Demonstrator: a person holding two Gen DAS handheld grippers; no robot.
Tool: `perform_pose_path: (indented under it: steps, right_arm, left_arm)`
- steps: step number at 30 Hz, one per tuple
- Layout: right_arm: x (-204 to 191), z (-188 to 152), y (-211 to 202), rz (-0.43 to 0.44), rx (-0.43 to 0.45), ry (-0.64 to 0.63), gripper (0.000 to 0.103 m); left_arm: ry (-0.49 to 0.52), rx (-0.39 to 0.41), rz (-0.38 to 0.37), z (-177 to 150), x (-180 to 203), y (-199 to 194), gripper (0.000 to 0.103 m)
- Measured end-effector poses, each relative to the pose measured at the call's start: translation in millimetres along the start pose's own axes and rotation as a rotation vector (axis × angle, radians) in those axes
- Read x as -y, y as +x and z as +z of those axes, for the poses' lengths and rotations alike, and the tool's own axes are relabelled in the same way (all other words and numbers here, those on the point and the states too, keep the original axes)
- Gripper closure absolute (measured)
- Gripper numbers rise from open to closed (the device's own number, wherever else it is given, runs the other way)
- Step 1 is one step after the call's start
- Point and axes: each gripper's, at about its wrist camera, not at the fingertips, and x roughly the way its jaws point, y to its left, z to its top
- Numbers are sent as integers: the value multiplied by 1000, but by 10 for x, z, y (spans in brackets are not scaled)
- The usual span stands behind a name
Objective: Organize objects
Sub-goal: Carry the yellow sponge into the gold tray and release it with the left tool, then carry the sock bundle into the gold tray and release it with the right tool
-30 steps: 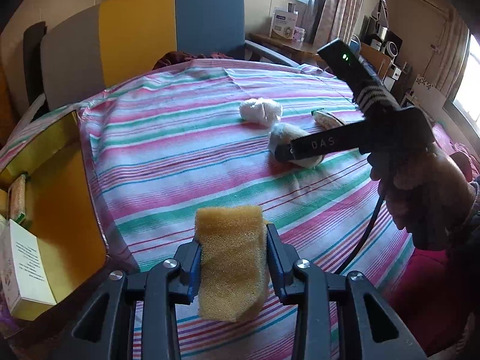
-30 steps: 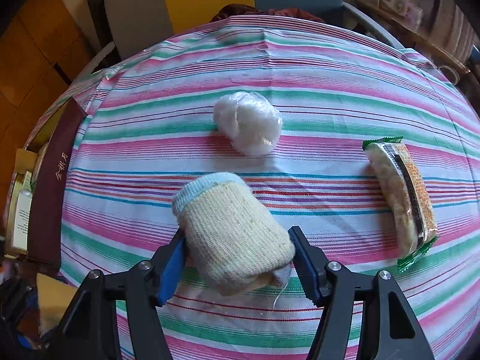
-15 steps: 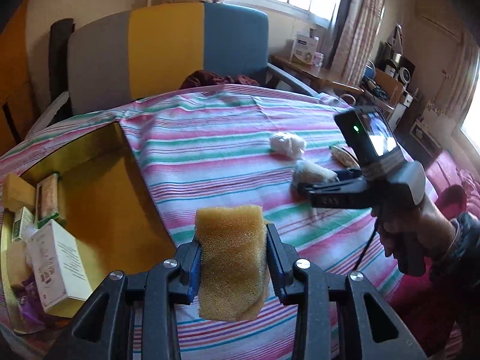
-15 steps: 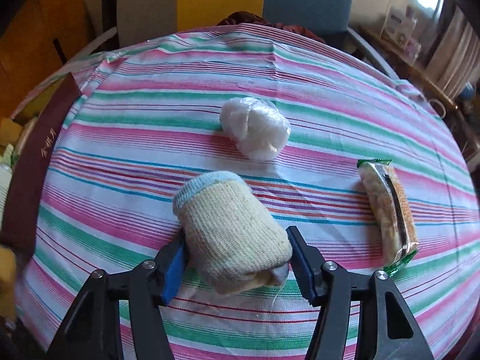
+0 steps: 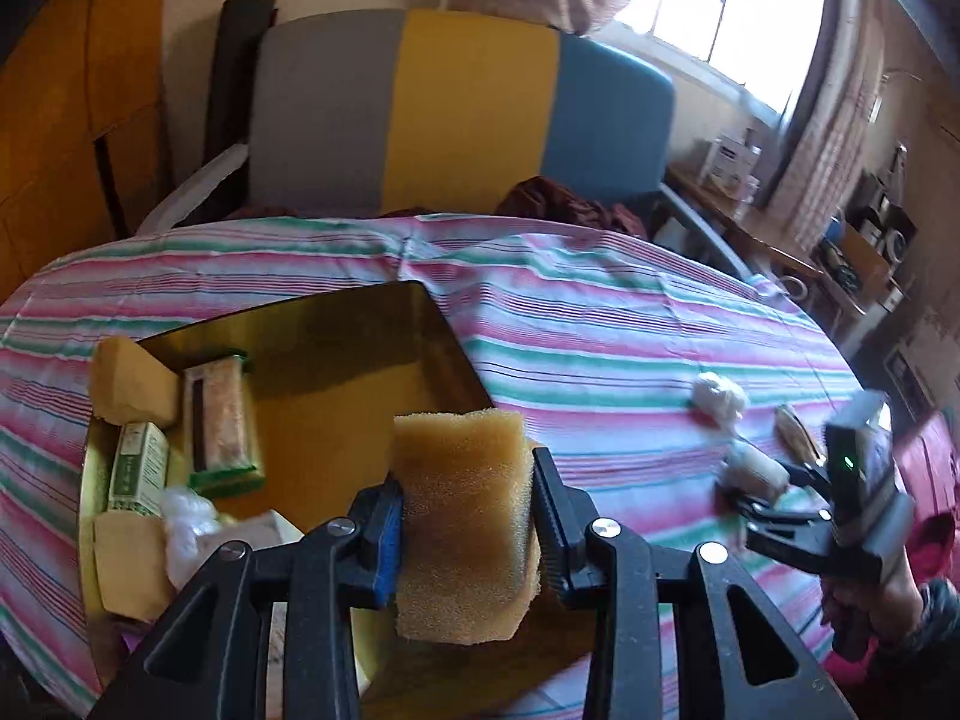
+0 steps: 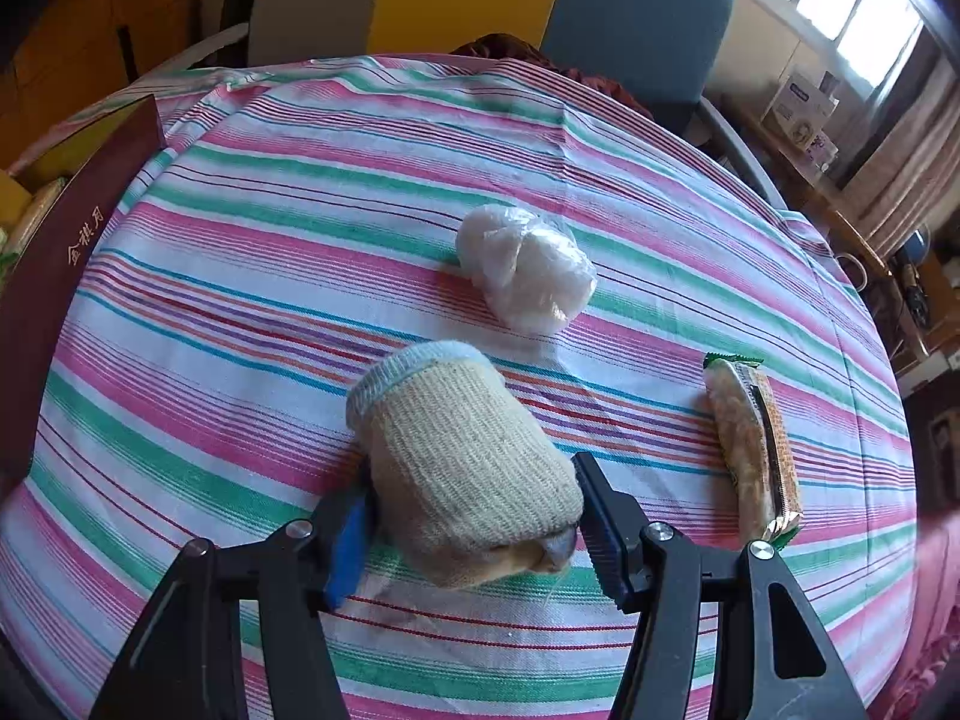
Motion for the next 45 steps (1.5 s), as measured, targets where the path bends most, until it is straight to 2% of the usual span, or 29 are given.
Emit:
perform_pose_path:
  steps: [4, 10, 13, 19, 22, 25, 28, 29, 34, 38, 45]
  right_arm:
    - [-17, -1, 8, -6, 2, -8, 42]
    - [-13, 2, 19, -3, 2, -6, 42]
    - [-18, -1, 18, -4, 2, -5, 42]
    - [-12, 18, 39, -2, 2, -4, 42]
    - [-12, 17, 41, -2, 2, -4, 41]
    - [-16, 13, 41, -3, 1, -3, 42]
    - [-13, 14, 45, -3, 2, -5, 42]
    - [-12, 12, 44, -3, 2, -3, 41]
    - [-24, 10, 43, -7, 4, -6, 42]
    - [-33, 12, 45, -15, 7, -6, 42]
    - [-38, 21, -24, -21, 25, 15, 42]
  left_arm:
    - [-80, -34, 25, 193, -271, 205, 66]
    - [-150, -25, 45, 496, -576, 390, 66]
    - [-179, -55, 61, 622, -715, 589, 66]
    - [-193, -179, 197, 653, -950, 1144, 66]
    - [-160, -218, 274, 594, -1031, 1335, 63]
    - [-164, -273, 291, 529, -1120, 1464, 57]
    - [-183, -246, 283, 545, -1154, 1386, 41]
    - [-174, -226, 282, 558, -1142, 1339, 39]
    - [-139, -137, 294, 630, -1044, 1052, 39]
    - [-104, -42, 273, 615, -865, 659, 39]
    - [-49, 27, 165, 306, -543, 88, 39]
